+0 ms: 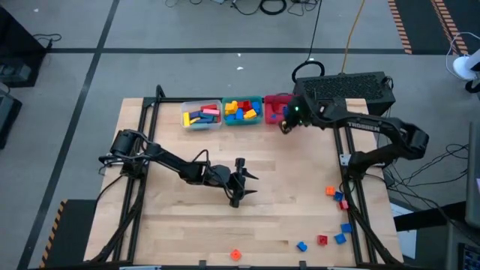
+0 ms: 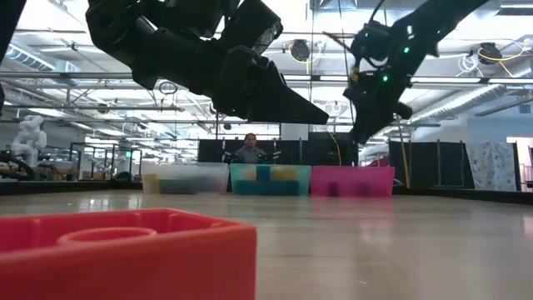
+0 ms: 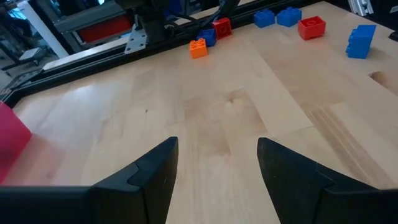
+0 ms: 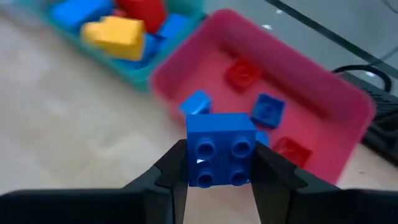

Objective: Sort blocks by size
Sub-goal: Put the blue 4 stud game piece into the red bin, then put the orange 4 stud game piece into the red bin

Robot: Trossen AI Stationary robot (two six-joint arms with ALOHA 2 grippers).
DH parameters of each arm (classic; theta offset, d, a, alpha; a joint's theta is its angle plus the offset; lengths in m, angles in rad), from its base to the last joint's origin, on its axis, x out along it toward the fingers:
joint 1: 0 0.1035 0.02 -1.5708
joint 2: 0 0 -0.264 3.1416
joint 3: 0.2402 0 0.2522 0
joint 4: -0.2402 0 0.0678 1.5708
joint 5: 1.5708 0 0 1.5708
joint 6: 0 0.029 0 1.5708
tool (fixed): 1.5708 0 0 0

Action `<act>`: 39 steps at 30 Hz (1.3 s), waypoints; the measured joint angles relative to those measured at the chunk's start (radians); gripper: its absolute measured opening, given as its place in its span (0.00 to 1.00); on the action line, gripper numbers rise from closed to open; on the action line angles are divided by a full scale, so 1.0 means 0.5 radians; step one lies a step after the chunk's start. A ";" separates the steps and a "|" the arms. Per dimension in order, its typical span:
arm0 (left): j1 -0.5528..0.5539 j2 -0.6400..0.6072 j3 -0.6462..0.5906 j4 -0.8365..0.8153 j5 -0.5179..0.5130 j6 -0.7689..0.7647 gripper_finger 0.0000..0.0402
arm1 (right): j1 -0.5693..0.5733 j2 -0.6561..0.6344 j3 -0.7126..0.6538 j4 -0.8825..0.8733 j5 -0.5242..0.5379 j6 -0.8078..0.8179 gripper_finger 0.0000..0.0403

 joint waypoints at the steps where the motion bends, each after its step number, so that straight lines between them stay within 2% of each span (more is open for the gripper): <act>1: 0.000 0.000 0.000 -0.001 0.000 0.001 0.55 | -0.044 0.029 0.000 0.019 0.000 -0.020 0.30; 8: 0.000 0.000 0.000 -0.004 -0.080 0.004 0.55 | -0.267 0.284 -0.001 0.182 -0.001 -0.168 0.33; 13: 0.001 0.000 0.000 -0.007 -0.093 0.005 0.55 | -0.293 0.335 -0.002 0.318 0.006 -0.177 0.43; 16: 0.006 0.000 0.000 -0.007 -0.172 0.004 0.55 | -0.293 0.333 -0.002 0.393 0.010 -0.178 0.49; 20: 0.011 0.000 -0.001 -0.011 -0.298 -0.062 0.55 | -0.291 0.324 0.064 0.265 0.001 -0.173 0.56; 23: 0.011 0.000 -0.001 -0.011 -0.309 -0.094 0.55 | -0.258 0.321 0.182 -0.049 -0.072 -0.213 0.58; 30: 0.010 0.000 -0.002 -0.011 -0.308 -0.034 0.55 | 0.087 0.179 0.335 -0.711 -0.111 -0.182 0.59; 34: 0.004 0.036 -0.002 0.018 -0.308 -0.032 0.55 | 0.395 0.023 0.336 -1.047 -0.118 -0.008 0.59; 39: -0.018 0.191 0.022 0.173 -0.300 -0.044 0.55 | 0.819 -0.134 0.336 -1.396 -0.181 0.359 0.59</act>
